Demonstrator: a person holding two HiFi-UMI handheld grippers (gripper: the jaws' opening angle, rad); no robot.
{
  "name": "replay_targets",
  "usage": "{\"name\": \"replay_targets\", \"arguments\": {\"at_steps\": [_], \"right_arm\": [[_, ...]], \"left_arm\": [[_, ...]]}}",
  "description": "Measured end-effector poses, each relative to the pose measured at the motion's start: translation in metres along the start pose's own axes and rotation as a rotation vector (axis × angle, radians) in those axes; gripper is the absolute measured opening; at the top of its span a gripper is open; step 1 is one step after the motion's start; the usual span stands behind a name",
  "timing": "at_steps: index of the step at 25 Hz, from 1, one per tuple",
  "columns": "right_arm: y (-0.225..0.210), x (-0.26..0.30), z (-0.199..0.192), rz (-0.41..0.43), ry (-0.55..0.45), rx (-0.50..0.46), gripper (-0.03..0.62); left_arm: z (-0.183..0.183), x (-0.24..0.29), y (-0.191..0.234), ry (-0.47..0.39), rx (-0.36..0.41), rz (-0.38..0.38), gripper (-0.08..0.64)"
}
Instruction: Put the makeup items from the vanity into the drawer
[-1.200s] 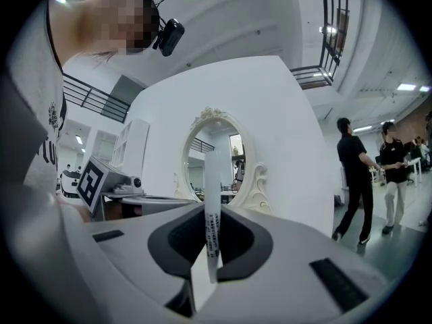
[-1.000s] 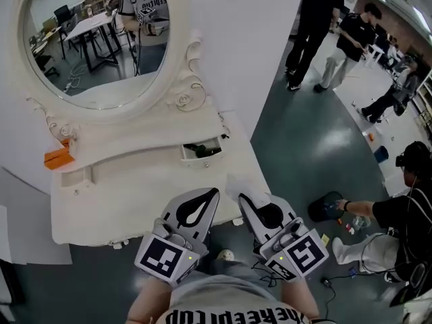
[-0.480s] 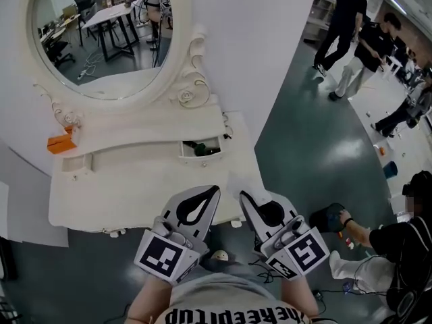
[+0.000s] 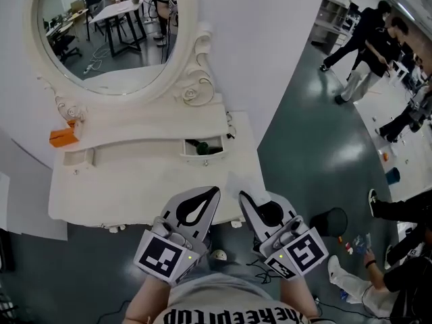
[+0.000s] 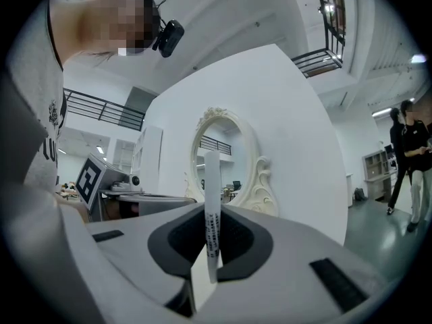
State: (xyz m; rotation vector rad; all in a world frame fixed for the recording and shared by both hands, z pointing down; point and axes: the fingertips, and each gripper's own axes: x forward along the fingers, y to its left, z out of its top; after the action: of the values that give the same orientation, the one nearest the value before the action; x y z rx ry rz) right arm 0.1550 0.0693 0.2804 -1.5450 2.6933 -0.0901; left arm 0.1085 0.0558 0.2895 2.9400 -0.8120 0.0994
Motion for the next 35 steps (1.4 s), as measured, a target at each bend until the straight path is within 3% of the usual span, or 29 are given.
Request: {"name": "replay_targets", "arguments": {"at_steps": [4, 10, 14, 17, 26, 35], "right_arm": [[-0.004, 0.006, -0.002, -0.009, 0.007, -0.003, 0.031], [-0.013, 0.022, -0.004, -0.023, 0.024, -0.008, 0.031], [-0.018, 0.042, -0.007, -0.020, 0.031, -0.008, 0.031], [-0.022, 0.056, -0.010, -0.015, 0.040, -0.006, 0.031], [-0.034, 0.098, -0.017, -0.012, 0.071, -0.010, 0.031], [-0.050, 0.131, -0.029, -0.021, 0.109, -0.012, 0.031]], "left_arm": [[0.002, 0.004, 0.009, -0.032, 0.018, -0.002, 0.021], [-0.001, 0.011, 0.023, 0.008, -0.028, -0.012, 0.021], [0.001, 0.013, 0.047, -0.042, 0.011, 0.005, 0.021], [-0.001, 0.014, 0.061, -0.015, -0.024, 0.019, 0.021], [0.000, 0.022, 0.104, -0.042, -0.013, 0.033, 0.021], [-0.012, 0.032, 0.133, 0.031, -0.082, 0.033, 0.021]]}}
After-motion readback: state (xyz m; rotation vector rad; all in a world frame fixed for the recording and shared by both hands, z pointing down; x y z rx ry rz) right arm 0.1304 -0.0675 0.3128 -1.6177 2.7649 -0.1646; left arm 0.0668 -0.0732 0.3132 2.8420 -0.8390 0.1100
